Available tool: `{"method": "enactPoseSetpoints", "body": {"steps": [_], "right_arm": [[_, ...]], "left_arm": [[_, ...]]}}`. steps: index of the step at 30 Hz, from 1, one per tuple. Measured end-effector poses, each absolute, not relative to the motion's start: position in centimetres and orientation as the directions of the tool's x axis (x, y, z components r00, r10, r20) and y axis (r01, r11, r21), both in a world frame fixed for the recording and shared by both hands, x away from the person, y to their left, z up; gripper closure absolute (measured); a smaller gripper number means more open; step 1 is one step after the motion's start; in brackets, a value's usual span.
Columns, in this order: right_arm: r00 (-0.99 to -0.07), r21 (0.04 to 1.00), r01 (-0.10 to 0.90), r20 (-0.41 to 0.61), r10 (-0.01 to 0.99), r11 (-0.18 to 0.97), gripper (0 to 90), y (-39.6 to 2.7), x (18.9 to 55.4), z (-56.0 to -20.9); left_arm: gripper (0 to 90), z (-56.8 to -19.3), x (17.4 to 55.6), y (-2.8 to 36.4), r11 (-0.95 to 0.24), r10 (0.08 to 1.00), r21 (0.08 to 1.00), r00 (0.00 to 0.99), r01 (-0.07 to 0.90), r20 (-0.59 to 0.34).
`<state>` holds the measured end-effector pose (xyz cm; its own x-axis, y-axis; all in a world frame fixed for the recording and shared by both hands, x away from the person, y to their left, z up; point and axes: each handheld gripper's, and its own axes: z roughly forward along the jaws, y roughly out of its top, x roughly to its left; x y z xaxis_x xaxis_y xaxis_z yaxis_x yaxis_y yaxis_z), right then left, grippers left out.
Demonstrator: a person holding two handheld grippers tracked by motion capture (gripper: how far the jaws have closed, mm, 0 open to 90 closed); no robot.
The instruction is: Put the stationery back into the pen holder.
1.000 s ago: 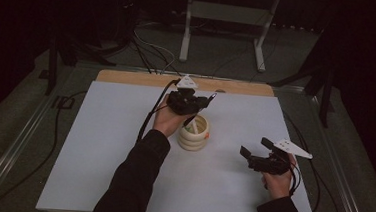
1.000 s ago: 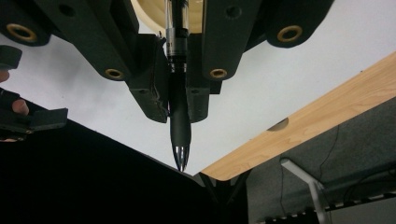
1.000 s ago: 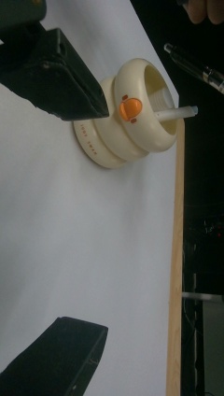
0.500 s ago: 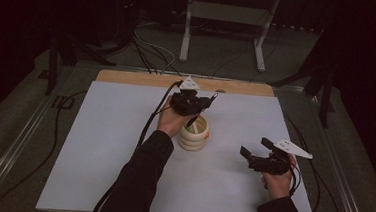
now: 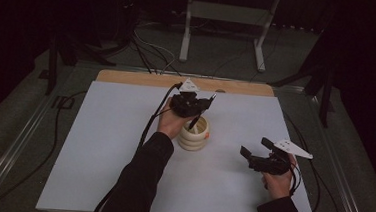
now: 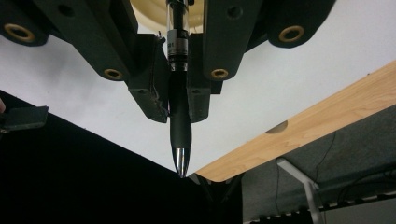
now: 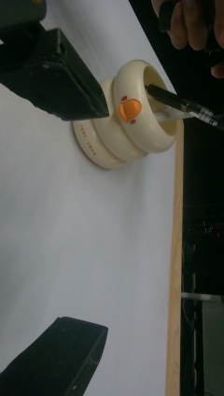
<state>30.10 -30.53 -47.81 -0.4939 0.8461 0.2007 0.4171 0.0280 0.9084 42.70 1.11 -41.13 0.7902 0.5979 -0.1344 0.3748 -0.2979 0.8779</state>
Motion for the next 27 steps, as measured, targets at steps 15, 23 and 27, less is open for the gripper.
{"method": "enactPoseSetpoints", "body": {"steps": [15, 23, 27], "right_arm": [[-0.493, 0.908, 0.418, 0.201, 0.846, 0.027, 0.0, -30.5, 30.1, -47.8], [-0.494, 0.908, 0.419, 0.2, 0.846, 0.03, 0.0, -30.4, 30.1, -47.9], [-0.493, 0.907, 0.419, 0.202, 0.846, 0.028, 0.0, -30.5, 30.1, -47.9]], "left_arm": [[79.7, -40.7, 40.6, 4.3, -0.286, 0.607, 0.893, 0.787, 0.346, -0.111], [79.7, -40.4, 39.9, 5.8, -0.265, 0.615, 0.904, 0.781, 0.335, -0.11], [79.7, -40.4, 39.6, 6.2, -0.274, 0.621, 0.902, 0.778, 0.335, -0.1]]}}
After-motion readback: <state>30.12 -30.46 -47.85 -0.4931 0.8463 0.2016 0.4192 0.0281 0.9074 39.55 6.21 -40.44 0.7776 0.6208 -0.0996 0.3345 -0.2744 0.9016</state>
